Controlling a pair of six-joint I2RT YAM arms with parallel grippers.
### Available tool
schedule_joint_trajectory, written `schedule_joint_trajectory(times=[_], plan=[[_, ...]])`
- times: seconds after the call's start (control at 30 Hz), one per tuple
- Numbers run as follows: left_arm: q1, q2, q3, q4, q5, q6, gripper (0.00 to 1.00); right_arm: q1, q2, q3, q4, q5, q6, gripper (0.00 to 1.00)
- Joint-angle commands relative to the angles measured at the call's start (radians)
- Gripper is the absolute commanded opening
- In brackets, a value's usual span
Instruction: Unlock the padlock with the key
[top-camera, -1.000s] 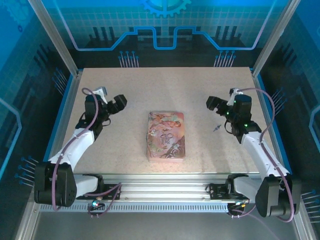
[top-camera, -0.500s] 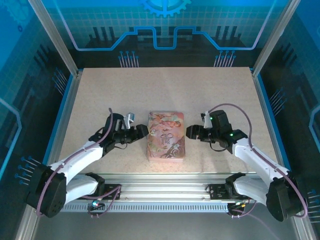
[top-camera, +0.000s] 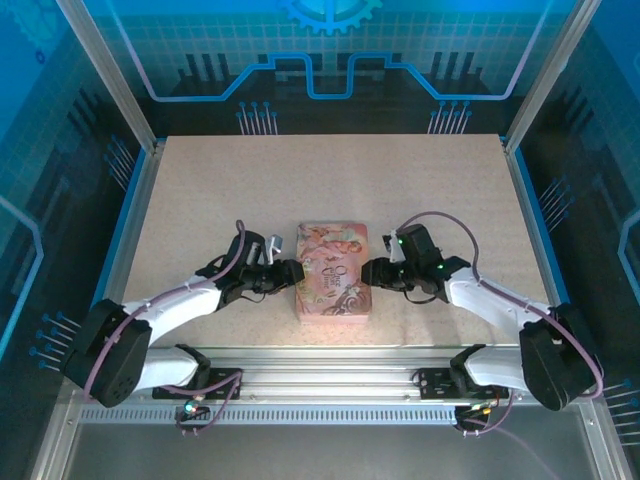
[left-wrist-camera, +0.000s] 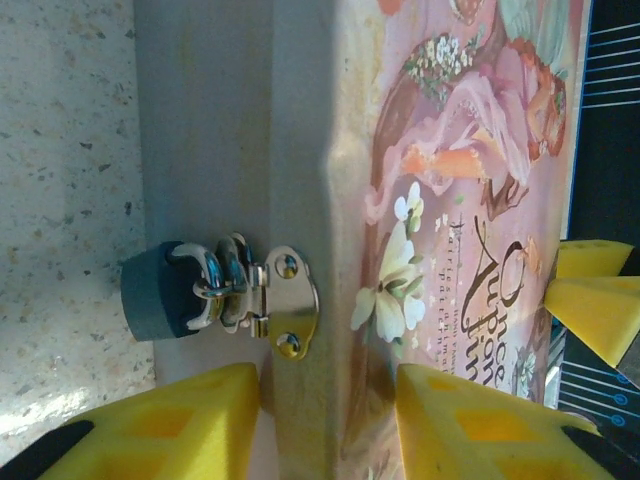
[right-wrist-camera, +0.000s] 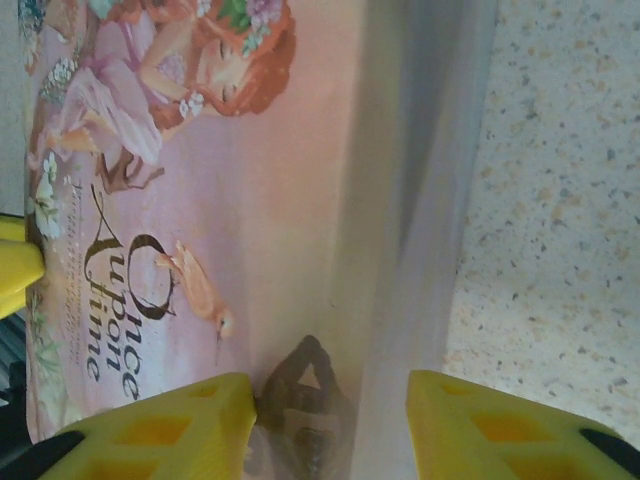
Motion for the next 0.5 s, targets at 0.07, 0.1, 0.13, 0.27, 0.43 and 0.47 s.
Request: schedule_joint_trajectory(times=[0.07,0.1,0.13,0.27,0.43,0.47], plan=[[-0.026,0.065,0.042,0.06,0.012,-0.023,0.4,0.005,0.099,0.076,0.009,0.019,-0.019,0.43],[-0.025,0.083,0.056,0.067,0.012,-0.023,0.4,0.003,0.118,0.094,0.008,0.015,-0.025,0.42],[-0.026,0.098,0.068,0.071,0.014,-0.02,0.4,-0.002,0.136,0.111,0.007,0.012,-0.03,0.42],[-0.026,0.177,0.141,0.067,0.001,0.004,0.38,-0.023,0.223,0.198,-0.003,0.013,-0.059,0.42],[-0.026,0.274,0.242,0.048,-0.009,0.027,0.37,-0.047,0.334,0.342,-0.027,0.018,-0.098,0.44],[-0.026,0.289,0.261,0.042,-0.009,0.028,0.37,-0.053,0.361,0.376,-0.042,0.019,-0.107,0.44]])
